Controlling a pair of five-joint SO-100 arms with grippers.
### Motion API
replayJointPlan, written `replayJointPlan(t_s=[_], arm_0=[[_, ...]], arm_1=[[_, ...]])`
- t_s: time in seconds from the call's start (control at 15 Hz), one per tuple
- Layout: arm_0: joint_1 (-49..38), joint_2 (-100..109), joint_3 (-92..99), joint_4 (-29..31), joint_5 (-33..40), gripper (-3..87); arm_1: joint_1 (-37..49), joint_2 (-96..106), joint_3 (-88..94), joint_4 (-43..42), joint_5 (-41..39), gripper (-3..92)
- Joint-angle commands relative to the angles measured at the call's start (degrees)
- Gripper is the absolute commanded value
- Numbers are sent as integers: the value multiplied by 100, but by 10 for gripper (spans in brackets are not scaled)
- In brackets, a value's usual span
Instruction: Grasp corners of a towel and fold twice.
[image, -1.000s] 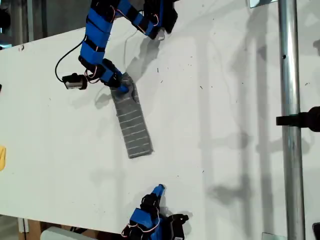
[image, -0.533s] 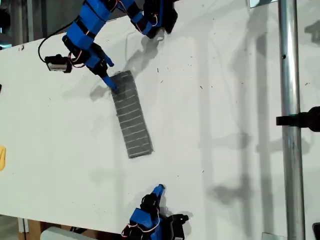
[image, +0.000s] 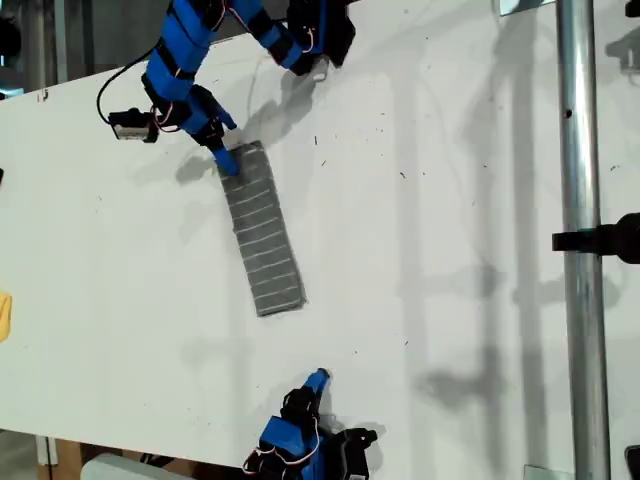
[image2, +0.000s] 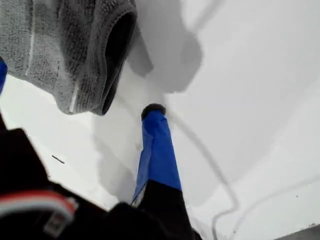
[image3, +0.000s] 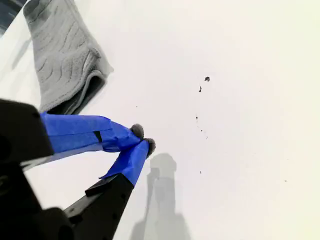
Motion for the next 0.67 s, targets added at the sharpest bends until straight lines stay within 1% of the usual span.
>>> replayJointPlan(t_s=[0.0, 0.27, 0.6], arm_0=[[44, 44, -132, -26, -35, -13], [-9, 44, -114, -18, -35, -13], [18, 44, -88, -9, -88, -14]], arm_1=[[-220, -606, -26, -659, -53, 500], [-563, -1072, -475, -554, 185, 484], [-1644, -1881, -1564, -404, 905, 441]])
